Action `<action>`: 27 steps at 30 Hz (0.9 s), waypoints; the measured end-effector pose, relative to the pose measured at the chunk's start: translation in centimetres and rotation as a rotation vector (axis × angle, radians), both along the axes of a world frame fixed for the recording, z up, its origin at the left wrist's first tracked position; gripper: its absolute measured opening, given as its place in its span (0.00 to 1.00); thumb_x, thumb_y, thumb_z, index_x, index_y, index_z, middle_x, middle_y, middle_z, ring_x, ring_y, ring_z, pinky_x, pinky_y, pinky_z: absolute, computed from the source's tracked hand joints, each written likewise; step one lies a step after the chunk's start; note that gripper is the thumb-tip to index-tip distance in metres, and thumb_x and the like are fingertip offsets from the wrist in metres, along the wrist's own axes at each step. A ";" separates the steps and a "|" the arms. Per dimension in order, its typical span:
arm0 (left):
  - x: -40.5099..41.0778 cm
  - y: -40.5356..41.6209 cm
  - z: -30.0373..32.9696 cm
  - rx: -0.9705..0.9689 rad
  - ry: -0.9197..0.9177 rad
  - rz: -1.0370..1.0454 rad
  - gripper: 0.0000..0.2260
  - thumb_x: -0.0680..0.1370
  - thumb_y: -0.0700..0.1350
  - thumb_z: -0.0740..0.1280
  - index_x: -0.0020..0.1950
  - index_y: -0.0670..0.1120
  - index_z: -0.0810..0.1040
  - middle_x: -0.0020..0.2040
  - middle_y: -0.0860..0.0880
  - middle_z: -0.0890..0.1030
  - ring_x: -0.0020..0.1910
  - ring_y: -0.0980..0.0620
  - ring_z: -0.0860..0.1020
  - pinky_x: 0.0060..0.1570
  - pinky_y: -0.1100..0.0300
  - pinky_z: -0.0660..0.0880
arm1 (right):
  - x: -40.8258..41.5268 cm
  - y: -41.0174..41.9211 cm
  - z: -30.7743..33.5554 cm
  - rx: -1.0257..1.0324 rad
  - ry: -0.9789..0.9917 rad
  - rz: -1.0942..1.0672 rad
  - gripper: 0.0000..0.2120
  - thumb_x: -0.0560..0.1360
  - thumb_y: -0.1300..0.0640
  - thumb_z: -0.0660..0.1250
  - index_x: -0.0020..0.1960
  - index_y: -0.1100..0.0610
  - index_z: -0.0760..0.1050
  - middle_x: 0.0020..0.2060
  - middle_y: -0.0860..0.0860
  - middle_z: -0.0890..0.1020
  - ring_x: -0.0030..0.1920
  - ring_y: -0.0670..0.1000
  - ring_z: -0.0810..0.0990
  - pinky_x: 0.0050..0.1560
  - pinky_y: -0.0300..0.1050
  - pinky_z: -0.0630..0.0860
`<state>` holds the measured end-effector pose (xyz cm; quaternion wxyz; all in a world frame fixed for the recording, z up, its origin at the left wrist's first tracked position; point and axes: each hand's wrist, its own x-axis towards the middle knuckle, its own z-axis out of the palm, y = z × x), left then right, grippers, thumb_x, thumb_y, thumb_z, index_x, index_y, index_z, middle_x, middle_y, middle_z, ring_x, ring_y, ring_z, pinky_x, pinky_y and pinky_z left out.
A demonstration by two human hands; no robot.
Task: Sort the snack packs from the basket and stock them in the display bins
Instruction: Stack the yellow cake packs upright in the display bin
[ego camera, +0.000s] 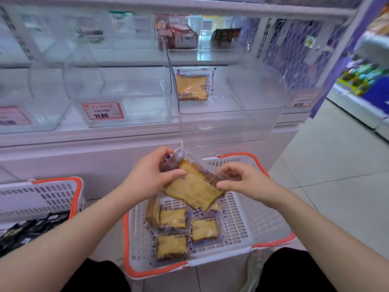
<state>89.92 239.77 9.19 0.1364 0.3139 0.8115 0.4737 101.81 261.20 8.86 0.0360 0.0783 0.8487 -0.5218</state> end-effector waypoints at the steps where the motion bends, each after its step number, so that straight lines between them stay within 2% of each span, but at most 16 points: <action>1: 0.0 -0.1 0.6 0.001 0.084 0.001 0.15 0.67 0.46 0.77 0.45 0.54 0.73 0.41 0.48 0.81 0.42 0.45 0.79 0.48 0.53 0.76 | 0.1 0.0 0.7 0.019 0.035 0.025 0.12 0.69 0.62 0.74 0.51 0.57 0.77 0.44 0.50 0.80 0.47 0.45 0.77 0.51 0.39 0.73; 3: 0.6 -0.1 1.8 -0.015 0.279 -0.012 0.16 0.65 0.48 0.77 0.46 0.56 0.74 0.37 0.60 0.78 0.37 0.56 0.76 0.42 0.70 0.71 | -0.1 -0.5 1.3 0.094 0.081 0.083 0.20 0.68 0.62 0.74 0.58 0.54 0.75 0.49 0.46 0.80 0.51 0.43 0.78 0.55 0.35 0.72; 4: 1.1 0.1 2.2 -0.014 0.350 -0.019 0.16 0.65 0.48 0.77 0.48 0.53 0.76 0.37 0.63 0.76 0.37 0.58 0.76 0.40 0.75 0.68 | -0.2 -1.0 1.3 0.141 0.107 0.096 0.23 0.68 0.61 0.74 0.61 0.54 0.74 0.51 0.46 0.79 0.52 0.43 0.77 0.57 0.36 0.72; 6: 2.0 0.8 2.4 -0.009 0.410 0.014 0.21 0.66 0.49 0.77 0.56 0.50 0.76 0.42 0.62 0.77 0.43 0.59 0.76 0.43 0.77 0.66 | -0.5 -2.0 0.8 0.201 0.145 0.065 0.21 0.69 0.61 0.73 0.61 0.56 0.74 0.50 0.46 0.79 0.52 0.46 0.77 0.57 0.46 0.74; 8: 2.3 1.6 2.4 0.028 0.394 0.119 0.27 0.68 0.48 0.75 0.65 0.48 0.70 0.54 0.56 0.76 0.54 0.58 0.73 0.55 0.68 0.68 | -0.9 -2.6 0.6 0.116 0.139 -0.059 0.17 0.70 0.61 0.72 0.58 0.58 0.76 0.49 0.50 0.81 0.51 0.50 0.80 0.54 0.55 0.76; 9: 2.2 1.9 2.5 0.075 0.360 0.186 0.30 0.69 0.46 0.74 0.68 0.46 0.67 0.59 0.54 0.73 0.59 0.57 0.71 0.60 0.64 0.67 | -1.1 -2.7 0.6 0.019 0.125 -0.154 0.16 0.71 0.61 0.71 0.58 0.58 0.76 0.50 0.51 0.82 0.52 0.52 0.81 0.53 0.54 0.77; 11: 1.9 2.2 2.6 0.203 0.209 0.305 0.32 0.70 0.46 0.73 0.71 0.45 0.63 0.63 0.54 0.70 0.62 0.57 0.68 0.63 0.61 0.65 | -1.3 -2.9 0.7 -0.309 0.101 -0.306 0.15 0.73 0.63 0.69 0.59 0.58 0.75 0.51 0.53 0.83 0.51 0.52 0.82 0.49 0.49 0.80; 14: 1.5 2.0 2.5 0.225 -0.140 0.243 0.30 0.66 0.52 0.73 0.66 0.48 0.68 0.59 0.54 0.75 0.56 0.58 0.75 0.54 0.64 0.71 | -1.4 -3.8 0.7 -0.796 0.042 -0.346 0.14 0.74 0.63 0.65 0.59 0.59 0.74 0.53 0.56 0.83 0.49 0.52 0.83 0.41 0.44 0.80; 16: 1.3 1.9 2.1 0.146 -0.293 0.083 0.22 0.64 0.53 0.74 0.56 0.51 0.74 0.53 0.52 0.81 0.48 0.56 0.81 0.48 0.60 0.78 | -1.5 -4.2 0.9 -0.908 0.022 -0.336 0.17 0.72 0.61 0.67 0.60 0.60 0.74 0.55 0.57 0.82 0.49 0.53 0.83 0.43 0.47 0.81; 18: 1.0 1.7 1.8 0.080 -0.294 0.016 0.15 0.68 0.48 0.75 0.52 0.52 0.77 0.48 0.50 0.84 0.45 0.52 0.83 0.48 0.51 0.80 | -1.6 -3.9 1.1 -0.921 0.076 -0.392 0.21 0.69 0.57 0.68 0.60 0.62 0.72 0.56 0.58 0.80 0.50 0.53 0.82 0.47 0.47 0.80; 20: 0.4 1.3 1.6 -0.017 -0.127 -0.008 0.14 0.69 0.46 0.75 0.52 0.53 0.77 0.47 0.53 0.83 0.46 0.53 0.82 0.50 0.52 0.78 | -1.6 -2.5 1.4 -0.855 0.186 -0.536 0.22 0.71 0.54 0.67 0.62 0.61 0.69 0.58 0.55 0.77 0.53 0.51 0.80 0.53 0.44 0.77; 22: -0.1 0.8 1.5 -0.149 0.072 -0.039 0.16 0.69 0.47 0.75 0.54 0.55 0.76 0.46 0.58 0.81 0.46 0.58 0.80 0.48 0.63 0.75 | -1.4 -0.8 1.8 -0.484 0.235 -0.636 0.21 0.75 0.55 0.66 0.67 0.53 0.66 0.59 0.48 0.74 0.57 0.47 0.75 0.58 0.43 0.71; 24: -0.4 0.3 1.5 -0.186 0.144 -0.052 0.17 0.68 0.49 0.75 0.55 0.57 0.76 0.44 0.62 0.79 0.44 0.65 0.77 0.42 0.73 0.70 | -1.0 -0.1 1.9 -0.130 0.237 -0.476 0.15 0.76 0.57 0.65 0.62 0.48 0.71 0.56 0.43 0.77 0.56 0.43 0.75 0.58 0.41 0.72; 25: -0.4 0.1 1.6 -0.181 0.149 -0.061 0.17 0.68 0.49 0.75 0.54 0.59 0.75 0.43 0.63 0.79 0.43 0.68 0.77 0.41 0.75 0.69 | -0.9 -0.2 1.8 -0.061 0.235 -0.372 0.11 0.76 0.59 0.64 0.56 0.46 0.74 0.52 0.41 0.79 0.53 0.41 0.77 0.56 0.38 0.73; 27: -0.4 -0.1 1.8 -0.174 0.161 -0.099 0.16 0.68 0.49 0.75 0.51 0.61 0.74 0.43 0.63 0.79 0.43 0.68 0.77 0.41 0.75 0.70 | -0.8 -1.0 1.6 -0.014 0.259 -0.272 0.12 0.76 0.60 0.64 0.49 0.42 0.76 0.45 0.39 0.81 0.47 0.36 0.78 0.49 0.30 0.74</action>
